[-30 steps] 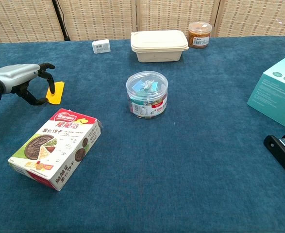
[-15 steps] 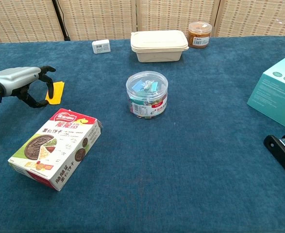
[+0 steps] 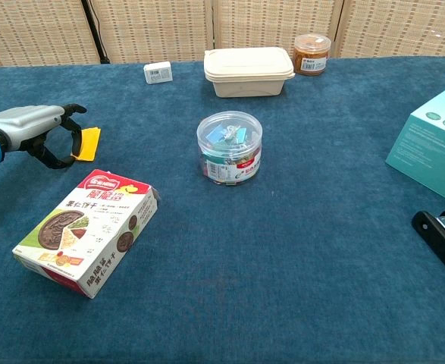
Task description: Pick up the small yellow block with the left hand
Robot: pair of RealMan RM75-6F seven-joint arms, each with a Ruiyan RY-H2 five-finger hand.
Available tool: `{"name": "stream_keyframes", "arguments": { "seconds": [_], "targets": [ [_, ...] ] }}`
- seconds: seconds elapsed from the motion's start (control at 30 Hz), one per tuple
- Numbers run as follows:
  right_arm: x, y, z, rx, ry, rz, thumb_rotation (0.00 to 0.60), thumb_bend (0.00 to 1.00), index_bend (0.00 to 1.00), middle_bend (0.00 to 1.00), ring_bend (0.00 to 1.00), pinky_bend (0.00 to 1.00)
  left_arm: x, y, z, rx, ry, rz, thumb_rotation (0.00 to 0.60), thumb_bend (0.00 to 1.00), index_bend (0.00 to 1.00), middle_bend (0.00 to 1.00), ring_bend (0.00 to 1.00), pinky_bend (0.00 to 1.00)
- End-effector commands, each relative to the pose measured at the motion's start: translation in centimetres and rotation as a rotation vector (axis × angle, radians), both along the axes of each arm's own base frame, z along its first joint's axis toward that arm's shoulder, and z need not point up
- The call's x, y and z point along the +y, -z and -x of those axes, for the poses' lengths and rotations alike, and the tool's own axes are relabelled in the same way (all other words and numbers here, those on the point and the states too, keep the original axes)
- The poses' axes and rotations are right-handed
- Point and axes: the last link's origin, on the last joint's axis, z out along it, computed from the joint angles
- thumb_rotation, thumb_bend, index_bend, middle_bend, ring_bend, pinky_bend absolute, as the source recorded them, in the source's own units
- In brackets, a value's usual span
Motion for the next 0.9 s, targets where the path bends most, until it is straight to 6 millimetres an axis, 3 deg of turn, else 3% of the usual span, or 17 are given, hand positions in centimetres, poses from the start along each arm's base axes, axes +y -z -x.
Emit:
{"name": "stream_keyframes", "arguments": {
  "seconds": [0.03,0.57,0.9],
  "targets": [
    [0.0,0.0,0.0,-0.001,-0.001,0.000,0.600,0.00,0.00,0.00,0.00,0.00,0.0,0.0,0.0,-0.001,-0.002,0.001,0.600,0.42,0.61,0.00,0.00,0.00],
    [0.0,0.0,0.0,-0.004,-0.006,-0.003,0.600,0.00,0.00,0.00,0.00,0.00,0.8,-0.7,-0.5,-0.003,0.010,-0.020,0.600,0.43,0.65,0.00,0.00,0.00],
    [-0.1,0.1,0.1,-0.005,-0.002,-0.011,0.600,0.00,0.00,0.00,0.00,0.00,2.6,-1.9,-1.5,0.027,0.023,-0.052,0.600,0.43,0.66,0.00,0.00,0.00]
  ]
}}
